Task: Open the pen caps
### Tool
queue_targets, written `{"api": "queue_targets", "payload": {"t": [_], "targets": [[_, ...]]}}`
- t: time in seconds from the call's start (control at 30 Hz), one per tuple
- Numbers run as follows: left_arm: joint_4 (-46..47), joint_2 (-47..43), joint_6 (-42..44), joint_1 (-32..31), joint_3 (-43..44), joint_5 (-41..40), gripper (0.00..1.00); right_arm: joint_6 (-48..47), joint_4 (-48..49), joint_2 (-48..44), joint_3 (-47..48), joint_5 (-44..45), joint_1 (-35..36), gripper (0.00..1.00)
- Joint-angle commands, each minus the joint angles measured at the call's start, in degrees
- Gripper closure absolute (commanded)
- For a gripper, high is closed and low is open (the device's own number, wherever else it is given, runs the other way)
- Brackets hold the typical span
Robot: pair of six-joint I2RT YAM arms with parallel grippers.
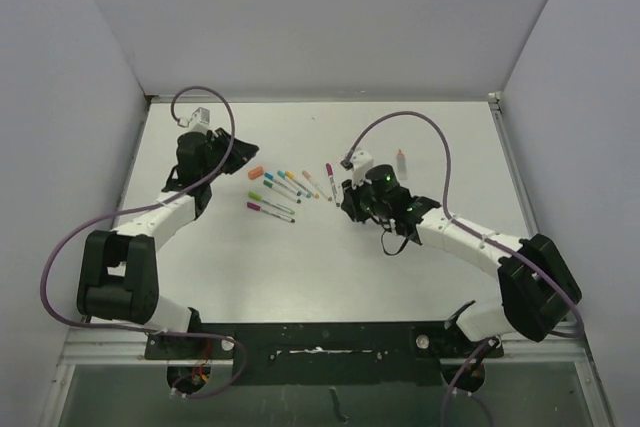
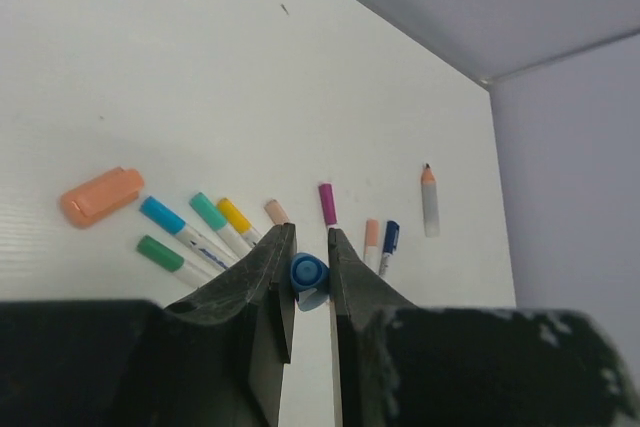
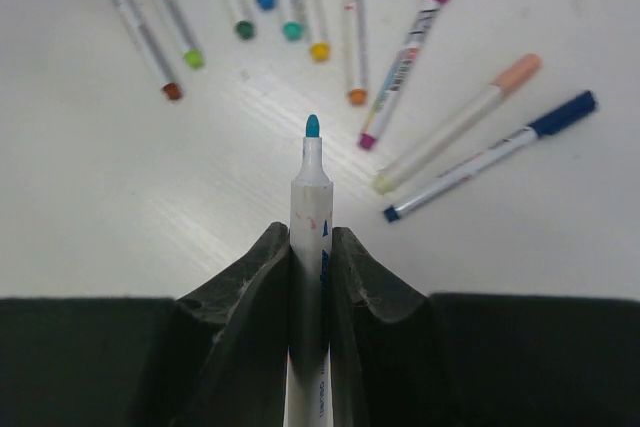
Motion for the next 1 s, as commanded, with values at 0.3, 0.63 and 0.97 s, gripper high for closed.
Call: {"api": "queue_targets", "payload": {"t": [0.3,0.63,0.97], "targets": [[-16.43,11.72,11.93,5.03,16.33,-5.32,1.0,5.71,-11.51,8.39,17.95,4.49,-21.32,1.0],[-16.43,19.36,13.13,5.92,18.11,-5.3,1.0,4.89,-11.07,13.95,22.17,2.88,-23.96,1.0],[-16.22,23.84,14.28,5.92,17.87,-4.77,1.0,3.95,-11.67,17.31,24.44,3.12,-24.18,1.0]]}}
